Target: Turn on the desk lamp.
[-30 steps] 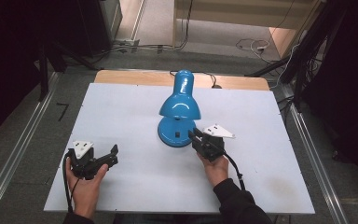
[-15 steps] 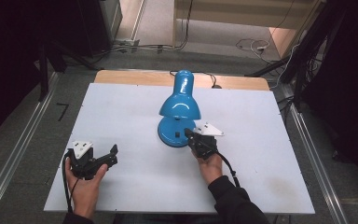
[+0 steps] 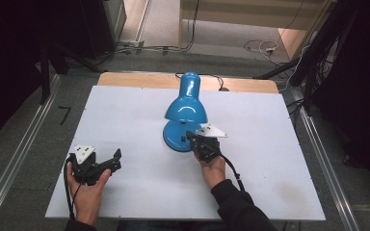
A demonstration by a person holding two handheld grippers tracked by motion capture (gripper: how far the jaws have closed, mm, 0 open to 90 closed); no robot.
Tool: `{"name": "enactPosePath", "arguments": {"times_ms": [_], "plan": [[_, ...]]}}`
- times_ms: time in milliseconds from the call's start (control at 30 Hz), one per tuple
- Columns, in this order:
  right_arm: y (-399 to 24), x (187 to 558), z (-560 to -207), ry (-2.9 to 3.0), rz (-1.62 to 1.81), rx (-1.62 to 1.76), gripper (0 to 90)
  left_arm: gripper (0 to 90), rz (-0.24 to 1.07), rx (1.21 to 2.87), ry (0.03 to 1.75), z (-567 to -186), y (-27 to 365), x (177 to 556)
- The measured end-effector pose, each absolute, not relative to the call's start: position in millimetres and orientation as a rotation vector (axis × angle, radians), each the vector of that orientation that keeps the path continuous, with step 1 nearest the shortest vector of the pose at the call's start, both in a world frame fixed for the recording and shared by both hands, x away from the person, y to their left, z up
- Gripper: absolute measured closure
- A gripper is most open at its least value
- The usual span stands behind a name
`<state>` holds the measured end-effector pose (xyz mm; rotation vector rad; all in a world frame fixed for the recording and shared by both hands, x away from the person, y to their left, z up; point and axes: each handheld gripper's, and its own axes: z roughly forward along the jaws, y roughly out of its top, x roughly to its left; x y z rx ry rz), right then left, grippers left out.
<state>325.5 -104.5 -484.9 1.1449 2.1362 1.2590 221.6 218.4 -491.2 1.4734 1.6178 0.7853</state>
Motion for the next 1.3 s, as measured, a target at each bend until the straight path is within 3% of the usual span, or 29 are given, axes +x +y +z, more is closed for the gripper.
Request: {"name": "enactPosePath", "arguments": {"times_ms": [1300], "plan": [[-90, 337, -503, 2.183, 1.191, 1.159, 87.7, 5.9, 0.780, 1.472, 1.614, -491, 219, 222]]}}
